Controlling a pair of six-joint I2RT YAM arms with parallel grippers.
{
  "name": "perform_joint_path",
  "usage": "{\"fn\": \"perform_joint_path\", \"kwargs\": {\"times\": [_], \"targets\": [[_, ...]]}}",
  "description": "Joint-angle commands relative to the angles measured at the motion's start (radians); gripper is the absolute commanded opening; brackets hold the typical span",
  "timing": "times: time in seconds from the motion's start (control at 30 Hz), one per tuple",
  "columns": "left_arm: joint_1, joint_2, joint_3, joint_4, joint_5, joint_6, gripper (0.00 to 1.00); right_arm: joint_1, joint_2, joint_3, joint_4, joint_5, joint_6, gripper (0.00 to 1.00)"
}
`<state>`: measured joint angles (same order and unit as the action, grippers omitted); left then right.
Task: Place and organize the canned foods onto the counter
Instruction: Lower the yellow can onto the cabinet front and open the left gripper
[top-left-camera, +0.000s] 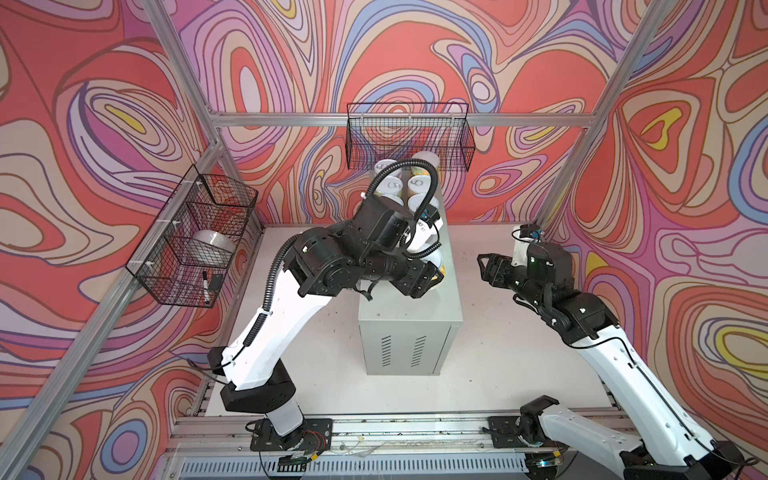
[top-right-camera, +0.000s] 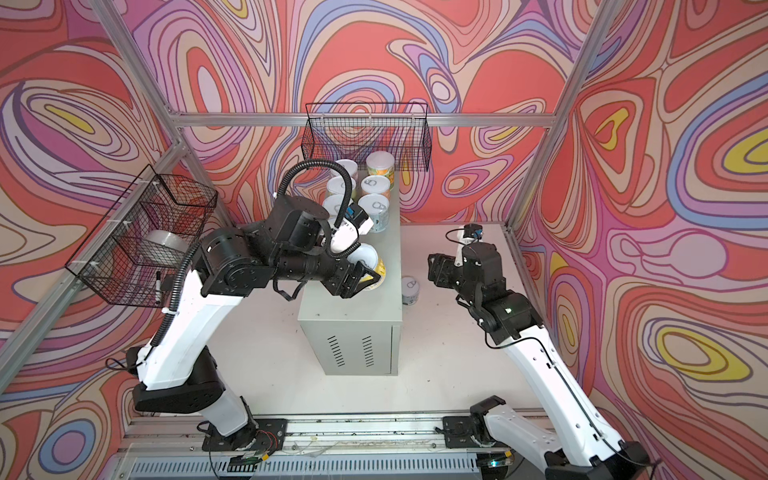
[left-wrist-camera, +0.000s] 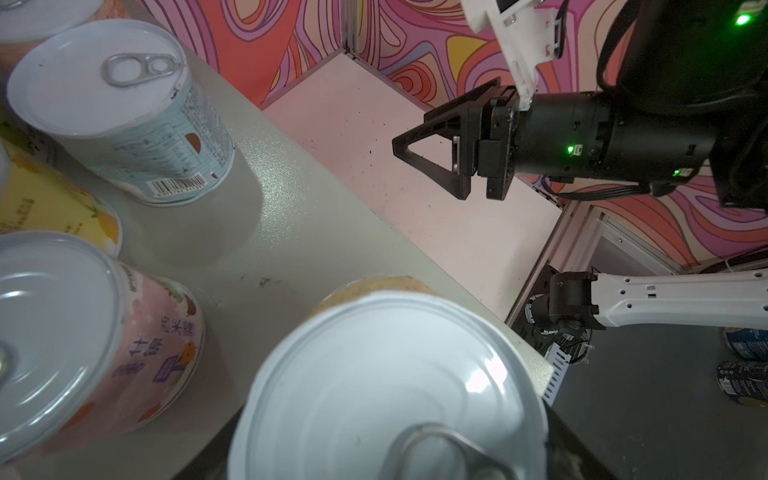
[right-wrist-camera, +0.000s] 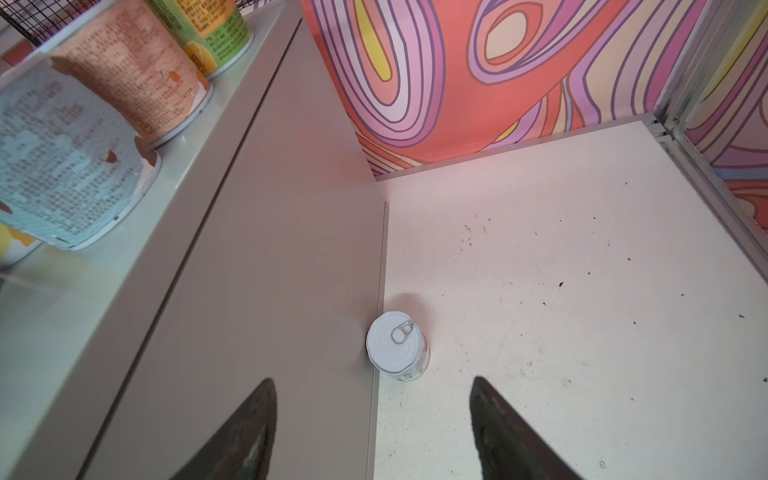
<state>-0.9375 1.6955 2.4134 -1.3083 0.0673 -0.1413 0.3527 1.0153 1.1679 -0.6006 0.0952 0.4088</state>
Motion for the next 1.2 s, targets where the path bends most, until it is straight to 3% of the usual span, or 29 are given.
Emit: {"fn": "perform_joint_path", "kwargs": {"times": [0.0, 0.37, 0.4, 0.47, 0.57, 0.63, 1.17], "targets": [[0.0, 0.006, 0.035, -0.003, -0.042, 0.02, 0.0, -0.006, -0.014, 0.031, -0.014, 0.007, -0.008, 0.75], [0.0, 0.04, 0.009, -0.002, -0.063, 0.032, 0.0, -0.006, -0.011, 0.038, 0.003, -0.066, 0.01, 0.75], [0.0, 0.046, 0.009, -0.008, -0.071, 0.033, 0.07, -0.006, -0.009, 0.038, 0.004, -0.072, 0.011, 0.75], [0.0, 0.052, 0.004, -0.012, -0.086, 0.035, 0.31, -0.006, -0.004, 0.038, 0.011, -0.103, 0.017, 0.75], [0.0, 0.048, -0.026, 0.003, -0.101, 0.034, 0.78, -0.005, 0.009, 0.038, 0.018, -0.148, 0.034, 0.75], [0.0, 0.046, -0.038, 0.011, -0.11, 0.033, 0.99, -0.005, 0.012, 0.038, 0.024, -0.157, 0.042, 0.76], [0.0, 0.01, 0.043, 0.123, -0.172, 0.086, 1.0, -0.006, -0.003, 0.15, 0.017, -0.218, 0.002, 0.77]]}}
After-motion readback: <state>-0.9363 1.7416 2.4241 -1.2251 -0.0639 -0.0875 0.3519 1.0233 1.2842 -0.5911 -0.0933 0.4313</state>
